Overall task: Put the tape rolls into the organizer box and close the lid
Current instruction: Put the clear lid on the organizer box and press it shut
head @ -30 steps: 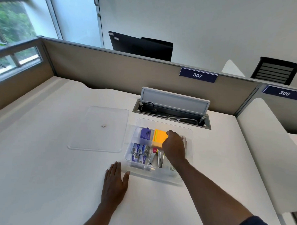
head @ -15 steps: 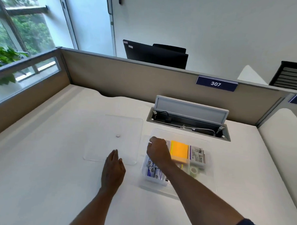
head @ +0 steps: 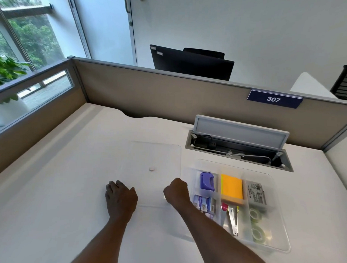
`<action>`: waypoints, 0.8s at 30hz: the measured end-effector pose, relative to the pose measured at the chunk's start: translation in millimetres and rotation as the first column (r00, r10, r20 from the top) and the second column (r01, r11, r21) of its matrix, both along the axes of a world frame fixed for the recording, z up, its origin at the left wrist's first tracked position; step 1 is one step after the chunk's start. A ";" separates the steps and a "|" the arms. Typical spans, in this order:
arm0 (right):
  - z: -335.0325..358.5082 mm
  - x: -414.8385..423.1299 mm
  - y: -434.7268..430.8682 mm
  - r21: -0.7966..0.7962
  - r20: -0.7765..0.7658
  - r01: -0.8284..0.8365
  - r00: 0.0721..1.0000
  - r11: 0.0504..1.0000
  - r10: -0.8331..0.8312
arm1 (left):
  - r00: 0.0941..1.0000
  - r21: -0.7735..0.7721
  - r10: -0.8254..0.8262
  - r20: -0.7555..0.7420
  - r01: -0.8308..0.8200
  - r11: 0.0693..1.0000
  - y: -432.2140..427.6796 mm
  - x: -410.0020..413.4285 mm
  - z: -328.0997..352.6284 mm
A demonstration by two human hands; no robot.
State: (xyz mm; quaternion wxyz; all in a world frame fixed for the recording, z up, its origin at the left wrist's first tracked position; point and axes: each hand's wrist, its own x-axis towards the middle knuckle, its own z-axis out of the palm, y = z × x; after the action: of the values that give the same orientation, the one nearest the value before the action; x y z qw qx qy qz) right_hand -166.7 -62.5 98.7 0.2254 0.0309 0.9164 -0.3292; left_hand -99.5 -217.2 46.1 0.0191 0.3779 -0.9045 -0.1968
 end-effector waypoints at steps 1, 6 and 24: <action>-3.6 -1.4 -0.2 0.013 0.017 -0.004 1.000 1.000 0.004 | 1.000 -0.002 0.016 0.017 -0.016 1.000 -2.7 -0.6 -0.9; -13.8 -7.7 -6.5 0.054 0.053 0.044 0.997 0.998 -0.047 | 0.997 0.015 0.072 -0.005 -0.072 0.997 -11.0 -4.4 -4.3; 51.8 -78.4 58.9 -0.343 0.047 0.234 0.972 0.910 -0.232 | 0.748 0.896 0.579 -0.324 0.046 0.442 -25.0 -19.7 25.6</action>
State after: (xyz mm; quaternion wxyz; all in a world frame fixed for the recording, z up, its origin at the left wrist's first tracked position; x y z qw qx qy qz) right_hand -245.1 -3.6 150.5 0.1889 0.1005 0.8335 -0.5094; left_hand -119.2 -242.2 71.7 0.1413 0.3991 -0.5459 -0.7230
